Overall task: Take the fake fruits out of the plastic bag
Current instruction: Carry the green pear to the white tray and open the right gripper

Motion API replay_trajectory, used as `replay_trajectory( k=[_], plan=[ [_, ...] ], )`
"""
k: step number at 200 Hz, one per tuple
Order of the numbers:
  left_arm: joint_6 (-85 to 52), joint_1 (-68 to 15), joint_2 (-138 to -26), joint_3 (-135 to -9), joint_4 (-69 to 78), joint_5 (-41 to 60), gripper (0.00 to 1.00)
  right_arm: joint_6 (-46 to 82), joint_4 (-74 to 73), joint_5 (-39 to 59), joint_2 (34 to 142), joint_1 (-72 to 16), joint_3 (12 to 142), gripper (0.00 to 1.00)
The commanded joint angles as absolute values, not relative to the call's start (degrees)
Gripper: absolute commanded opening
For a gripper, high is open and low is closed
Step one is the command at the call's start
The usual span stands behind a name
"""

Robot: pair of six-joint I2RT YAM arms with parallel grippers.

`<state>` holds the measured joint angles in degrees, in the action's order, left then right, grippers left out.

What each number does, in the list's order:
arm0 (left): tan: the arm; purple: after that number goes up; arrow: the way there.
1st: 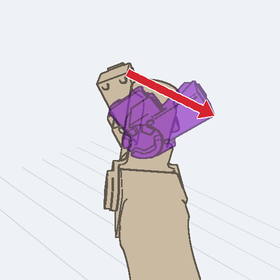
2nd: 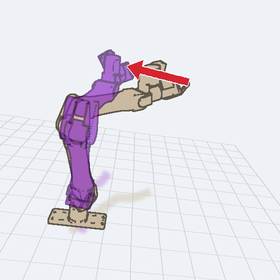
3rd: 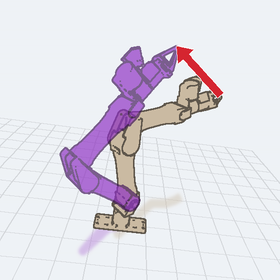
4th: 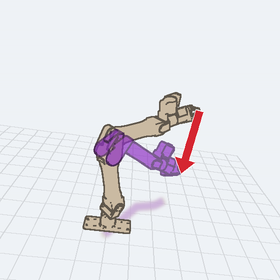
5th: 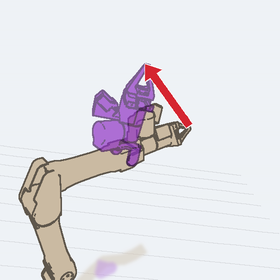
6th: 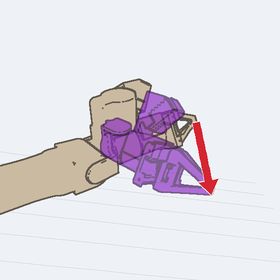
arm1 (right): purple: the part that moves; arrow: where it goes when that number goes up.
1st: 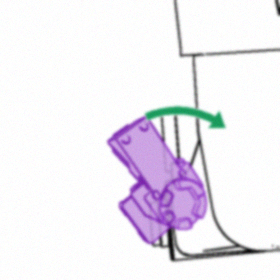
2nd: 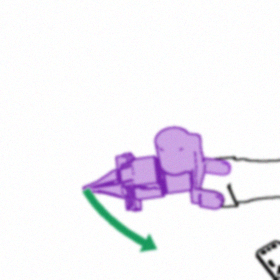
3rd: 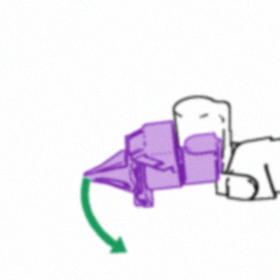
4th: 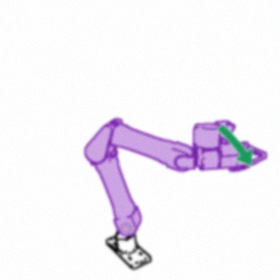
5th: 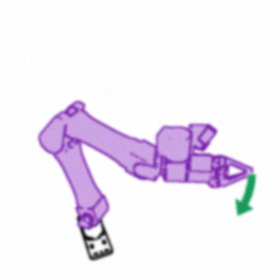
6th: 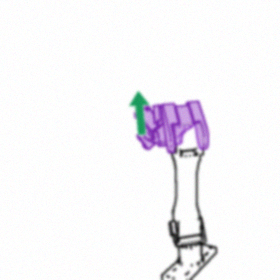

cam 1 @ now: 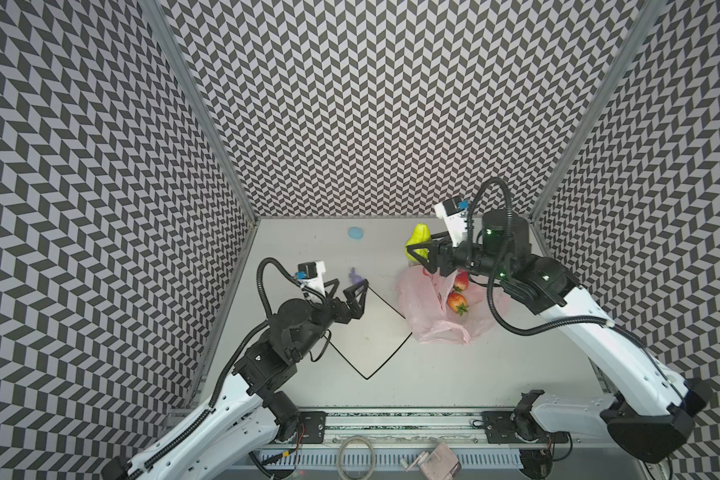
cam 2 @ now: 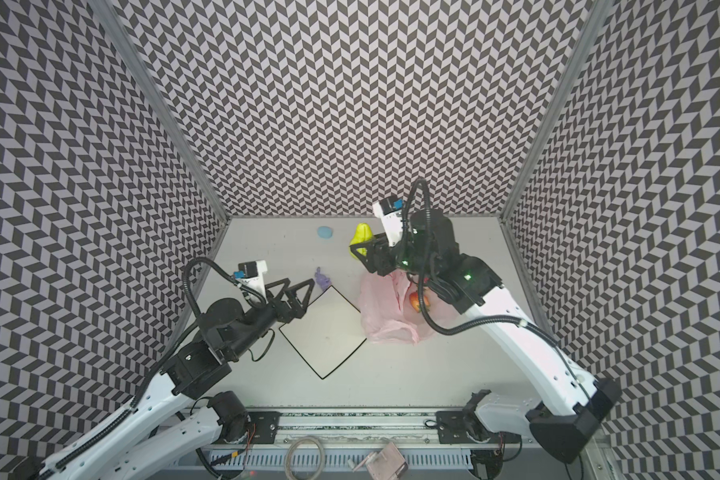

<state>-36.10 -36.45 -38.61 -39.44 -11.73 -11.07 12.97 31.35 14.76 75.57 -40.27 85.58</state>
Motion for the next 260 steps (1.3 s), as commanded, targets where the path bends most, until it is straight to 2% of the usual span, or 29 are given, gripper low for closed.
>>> replay_trajectory(
  k=[1,20,42,62,90,129,190,208,237,260],
  plan=[
    [-44.73,-27.15,-39.47,-41.57,-26.33,-12.17,0.97,12.32,31.92,11.07,81.75,-45.69,86.84,0.42],
    [-48.45,-20.80,-40.00,-41.20,-28.51,-9.94,0.96,13.04,33.73,9.28,88.37,-49.94,87.23,0.42],
    [-51.24,-18.17,-39.50,-40.20,-28.50,-9.62,0.94,14.99,37.55,7.41,96.14,-52.19,89.21,0.41],
    [-51.76,-18.06,-38.23,-38.79,-27.62,-10.23,0.93,17.46,41.25,5.43,102.61,-52.84,91.47,0.40],
    [-51.86,-18.05,-37.04,-36.19,-27.42,-10.37,0.92,20.43,39.12,3.51,108.79,-52.99,91.62,0.40],
    [-49.19,-18.02,-36.65,-35.25,-26.21,-9.40,0.92,21.66,42.47,1.23,119.57,-52.82,99.45,0.40],
    [-44.59,-18.01,-38.22,-36.56,-24.83,-7.75,0.92,22.22,46.08,0.02,127.62,-52.04,106.16,0.44],
    [-43.91,-18.01,-38.67,-36.61,-24.35,-7.16,0.92,22.27,46.61,0.33,128.63,-52.03,106.75,0.49],
    [-43.00,-18.04,-39.10,-36.53,-23.32,-6.09,0.92,22.61,46.68,0.02,128.78,-51.94,106.87,0.67],
    [-41.94,-18.03,-39.30,-37.00,-22.81,-5.18,0.92,22.62,46.05,0.51,127.27,-51.94,106.87,0.76]
  ],
)
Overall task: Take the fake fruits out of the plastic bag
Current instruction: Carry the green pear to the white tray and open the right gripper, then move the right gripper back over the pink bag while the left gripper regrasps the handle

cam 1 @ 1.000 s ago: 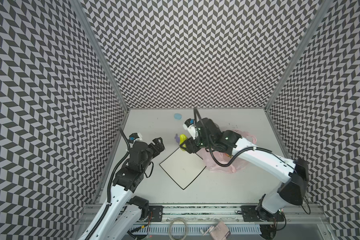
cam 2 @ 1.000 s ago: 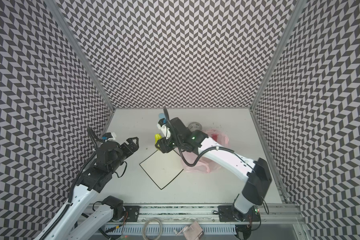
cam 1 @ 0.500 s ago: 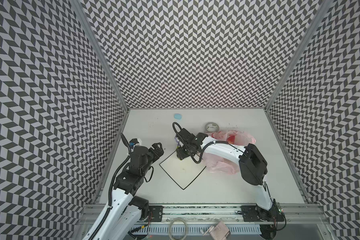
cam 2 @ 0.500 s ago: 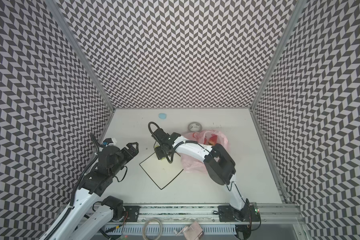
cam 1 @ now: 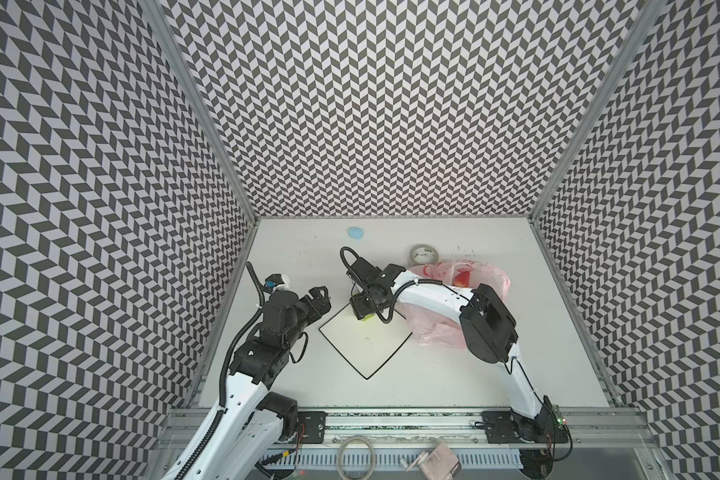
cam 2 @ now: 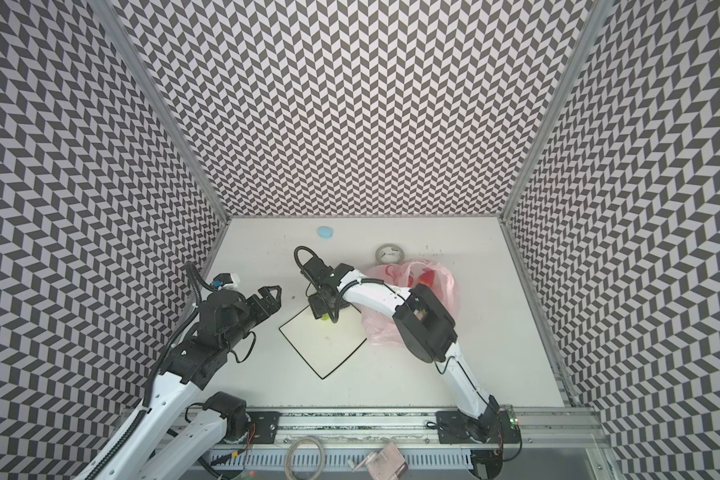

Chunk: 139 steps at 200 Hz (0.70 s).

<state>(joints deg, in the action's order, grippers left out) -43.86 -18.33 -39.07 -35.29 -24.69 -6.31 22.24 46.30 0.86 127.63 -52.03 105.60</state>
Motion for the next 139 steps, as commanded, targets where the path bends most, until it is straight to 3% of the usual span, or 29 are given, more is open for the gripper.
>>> replay_trajectory(
  k=[1,76,111,139],
  plan=[
    [-41.89,-18.02,-39.34,-37.05,-22.78,-5.18,0.92,22.65,45.96,0.52,127.18,-51.94,106.83,0.76],
    [-38.25,-18.16,-40.42,-38.82,-20.05,-0.64,0.92,22.33,46.40,0.89,116.54,-51.16,105.52,0.87],
    [-35.64,-20.01,-40.42,-39.27,-16.85,2.26,0.92,22.27,45.51,-0.64,102.81,-50.91,98.38,0.86],
    [-31.08,-26.99,-40.61,-39.32,-10.02,3.66,0.90,25.12,50.96,-7.58,91.76,-49.76,93.50,0.85]
  ],
)
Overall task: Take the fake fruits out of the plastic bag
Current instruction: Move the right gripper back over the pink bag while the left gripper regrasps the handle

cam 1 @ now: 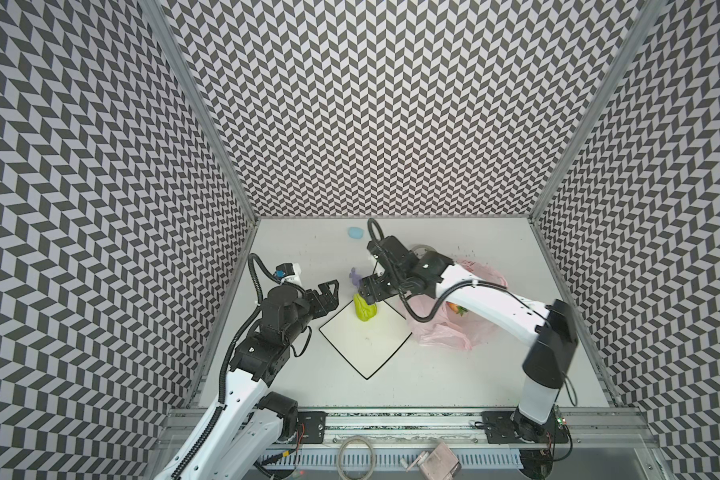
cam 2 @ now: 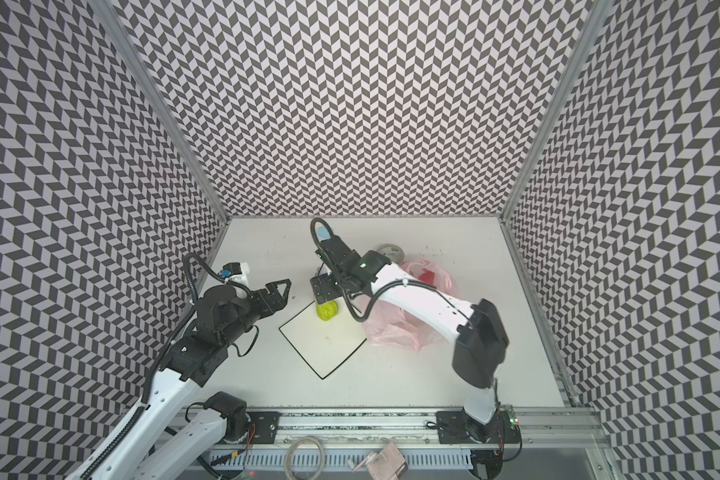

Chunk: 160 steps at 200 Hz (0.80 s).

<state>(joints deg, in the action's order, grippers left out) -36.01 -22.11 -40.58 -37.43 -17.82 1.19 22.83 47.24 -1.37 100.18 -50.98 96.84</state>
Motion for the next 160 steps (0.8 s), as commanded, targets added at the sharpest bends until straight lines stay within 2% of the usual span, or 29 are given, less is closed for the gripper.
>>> replay_trajectory(
  k=[1,32,62,87,122,160],
  plan=[
    [-30.92,-27.34,-40.61,-39.26,-9.63,3.72,0.90,25.22,51.23,-7.79,91.54,-49.67,93.38,0.85],
    [-21.53,-39.15,-41.37,-38.68,1.75,6.09,0.87,29.43,54.96,-14.56,78.57,-46.15,88.50,0.84],
    [-12.77,-41.75,-41.85,-38.71,8.01,18.24,0.85,31.81,57.99,-17.12,69.26,-42.91,87.54,0.83],
    [-0.54,-46.89,-46.10,-41.48,4.47,24.25,0.87,33.11,58.39,-19.12,63.34,-42.46,85.72,0.82],
    [17.99,-58.33,-59.56,-51.68,-7.68,20.82,0.91,35.78,57.05,-21.66,56.87,-42.36,82.18,0.82],
    [27.81,-66.12,-70.92,-58.94,-9.74,15.44,0.96,37.93,56.94,-22.16,53.90,-42.28,80.66,0.82]
  ],
)
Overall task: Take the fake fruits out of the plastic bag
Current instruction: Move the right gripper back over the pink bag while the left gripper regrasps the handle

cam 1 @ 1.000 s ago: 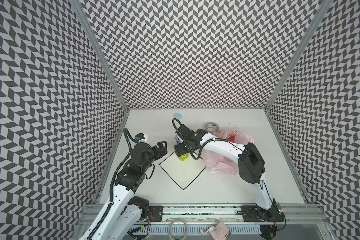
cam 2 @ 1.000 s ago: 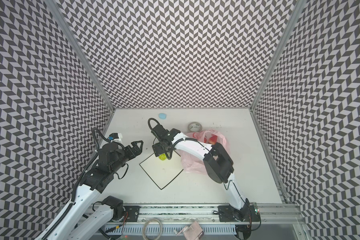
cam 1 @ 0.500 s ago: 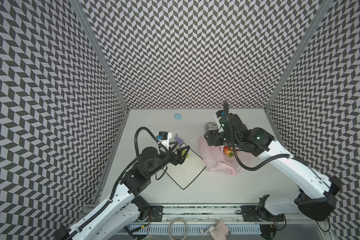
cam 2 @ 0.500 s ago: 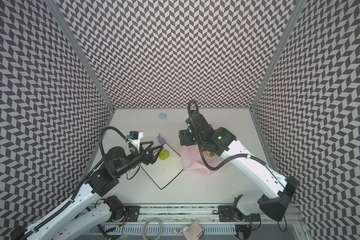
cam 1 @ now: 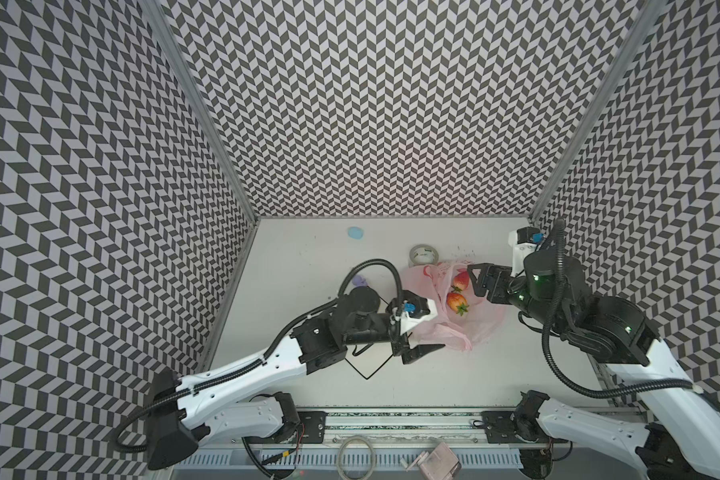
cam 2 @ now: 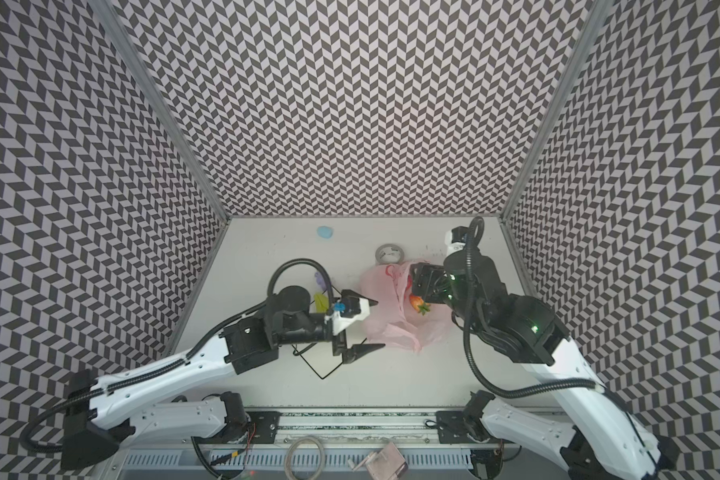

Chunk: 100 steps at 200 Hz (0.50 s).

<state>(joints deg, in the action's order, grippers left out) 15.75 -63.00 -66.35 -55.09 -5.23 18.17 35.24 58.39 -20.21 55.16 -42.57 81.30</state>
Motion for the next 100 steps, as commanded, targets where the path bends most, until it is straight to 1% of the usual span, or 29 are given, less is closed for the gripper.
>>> replay_trajectory(
  k=[1,33,54,71,100],
  plan=[
    [28.01,-66.24,-71.19,-59.13,-9.88,15.41,0.96,37.99,56.95,-22.15,53.85,-42.28,80.59,0.82],
    [34.89,-69.58,-81.22,-66.32,-14.23,11.39,0.97,38.84,57.54,-22.53,52.72,-42.28,80.49,0.82],
    [37.38,-70.55,-86.69,-71.09,-17.43,8.11,0.93,39.19,58.01,-23.01,51.98,-42.28,80.66,0.82],
    [38.49,-71.00,-89.57,-73.47,-18.35,5.43,0.85,39.35,58.35,-23.28,51.44,-42.28,80.66,0.82],
    [39.48,-71.18,-91.96,-75.03,-19.68,2.34,0.69,39.34,58.63,-23.70,50.80,-42.28,80.78,0.82]
  ],
)
